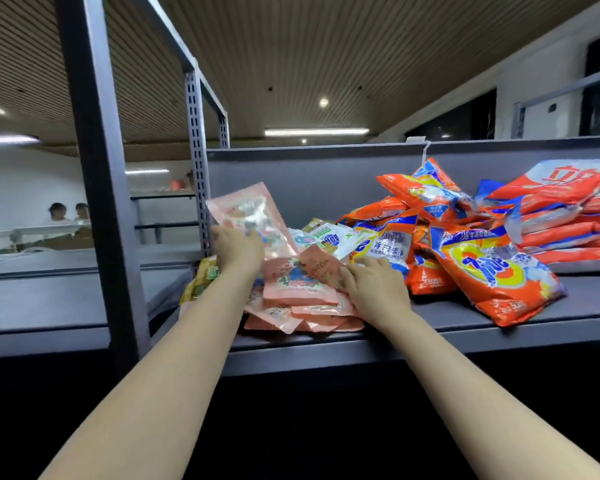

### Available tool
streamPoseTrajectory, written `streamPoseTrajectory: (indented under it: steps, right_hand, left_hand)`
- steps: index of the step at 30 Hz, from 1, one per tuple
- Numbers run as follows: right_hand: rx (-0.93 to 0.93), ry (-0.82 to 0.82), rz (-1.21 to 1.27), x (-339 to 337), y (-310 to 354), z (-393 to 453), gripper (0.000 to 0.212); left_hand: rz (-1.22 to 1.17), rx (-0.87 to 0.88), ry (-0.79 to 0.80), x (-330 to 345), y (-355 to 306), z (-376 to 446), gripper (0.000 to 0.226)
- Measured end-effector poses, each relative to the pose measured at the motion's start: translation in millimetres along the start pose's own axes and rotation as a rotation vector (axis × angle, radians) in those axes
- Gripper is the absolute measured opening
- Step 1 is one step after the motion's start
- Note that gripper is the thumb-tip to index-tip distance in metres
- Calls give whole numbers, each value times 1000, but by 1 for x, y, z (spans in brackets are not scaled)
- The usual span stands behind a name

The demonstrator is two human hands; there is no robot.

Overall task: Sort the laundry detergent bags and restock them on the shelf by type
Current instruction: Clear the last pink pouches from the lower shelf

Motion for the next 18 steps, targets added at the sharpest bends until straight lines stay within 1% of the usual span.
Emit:
streamPoseTrajectory:
  steps: [1,2,4,5,6,8,9,11,12,13,16,18]
  right_hand:
    - [39,-79,-32,-5,-1,-1,39]
    - [55,-174,-42,-11,0,-3,35]
    - [87,-353,6,-21,-1,-7,28]
    - [115,-344,73,-19,-4,-6,28]
    - [154,-300,142,-16,-5,-4,30]
    - [180,-217,222,-13,-2,-1,36]
    - [142,-156,231,-10,4,0,38]
    - [24,68,199,3,19,-2,41]
    - [-13,168,170,8,23,-4,41]
    - [-41,228,147,10,24,-4,41]
    - [-101,271,158,4,21,-3,44]
    - [-113,305,251,1,18,-6,43]
  left_hand:
    - [116,-31,101,14,8,3,62]
    - [238,-12,203,26,14,4,66]
    - [405,105,427,44,22,-2,54]
    - [435,141,503,46,25,-6,50]
    - [428,158,550,46,26,-10,48]
    - [407,177,574,43,25,-11,45]
    - [398,187,574,42,24,-11,42]
    - [390,208,543,40,23,-11,37]
    - [379,207,503,37,24,-10,37]
    - [369,204,456,35,26,-8,40]
    - [401,224,371,30,29,-12,49]
    - [428,245,348,29,29,-15,51]
Point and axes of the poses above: each hand's wrist, its own z-axis towards the middle knuckle, its own x-axis out of the palm, y = z × x, the point moved 7 cm from there along z, towards the middle knuckle, and after that the axes turned 3 degrees about x, right-handed, at the moved point
